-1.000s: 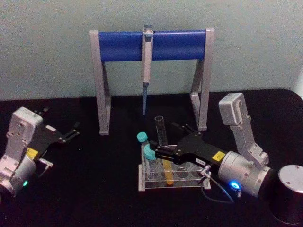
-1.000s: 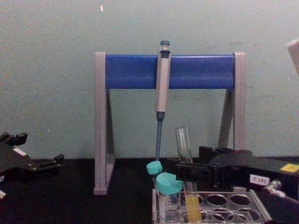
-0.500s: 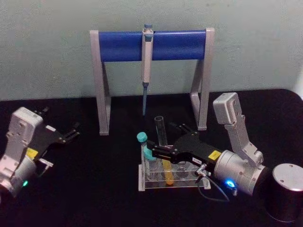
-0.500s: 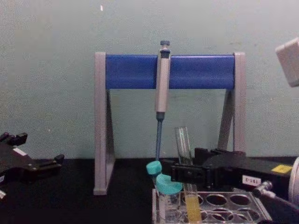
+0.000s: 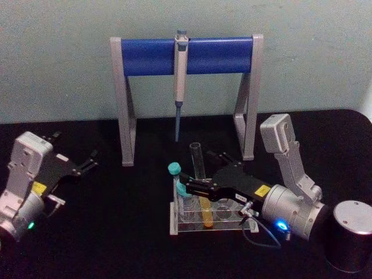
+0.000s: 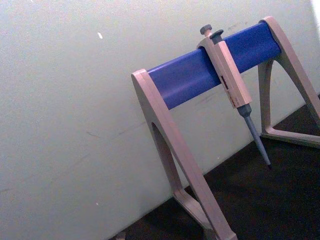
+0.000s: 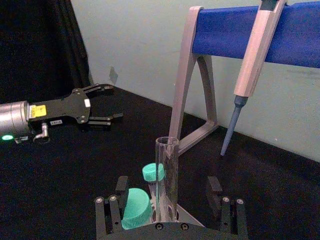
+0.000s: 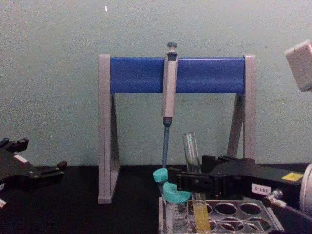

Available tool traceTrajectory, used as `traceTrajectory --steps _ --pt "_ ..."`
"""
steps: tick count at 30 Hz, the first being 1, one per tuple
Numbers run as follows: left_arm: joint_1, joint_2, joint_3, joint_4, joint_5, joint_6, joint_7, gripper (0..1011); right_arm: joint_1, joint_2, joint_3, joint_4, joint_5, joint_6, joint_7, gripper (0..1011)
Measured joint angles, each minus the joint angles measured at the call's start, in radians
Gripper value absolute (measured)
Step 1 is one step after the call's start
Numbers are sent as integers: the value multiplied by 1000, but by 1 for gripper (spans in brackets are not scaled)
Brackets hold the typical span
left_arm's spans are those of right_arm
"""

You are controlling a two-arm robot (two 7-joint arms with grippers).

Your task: Pick up the test tube from the test tube rack, shake it, then place it back into the test tube rack.

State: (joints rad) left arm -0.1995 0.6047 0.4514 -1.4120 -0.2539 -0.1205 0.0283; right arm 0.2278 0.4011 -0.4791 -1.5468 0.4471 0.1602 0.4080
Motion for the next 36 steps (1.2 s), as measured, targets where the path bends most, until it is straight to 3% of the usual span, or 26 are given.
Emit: traceTrajectory --steps 6,14,23,26,30,36 --pt "0 0 0 0 0 0 0 1001 0 0 0 0 1 0 0 978" --pt "0 0 0 0 0 0 0 1001 -1 1 1 -1 1 0 0 792" --pt "0 0 0 0 0 0 0 1001 -1 2 1 -2 2 -1 0 499" --pt "0 0 0 0 0 0 0 1001 -1 2 1 -2 3 -1 0 326" --pt "0 0 0 0 0 0 0 1001 -1 2 1 -2 3 -1 0 222" --pt "0 0 0 0 0 0 0 1001 -1 2 1 -2 3 -2 0 223"
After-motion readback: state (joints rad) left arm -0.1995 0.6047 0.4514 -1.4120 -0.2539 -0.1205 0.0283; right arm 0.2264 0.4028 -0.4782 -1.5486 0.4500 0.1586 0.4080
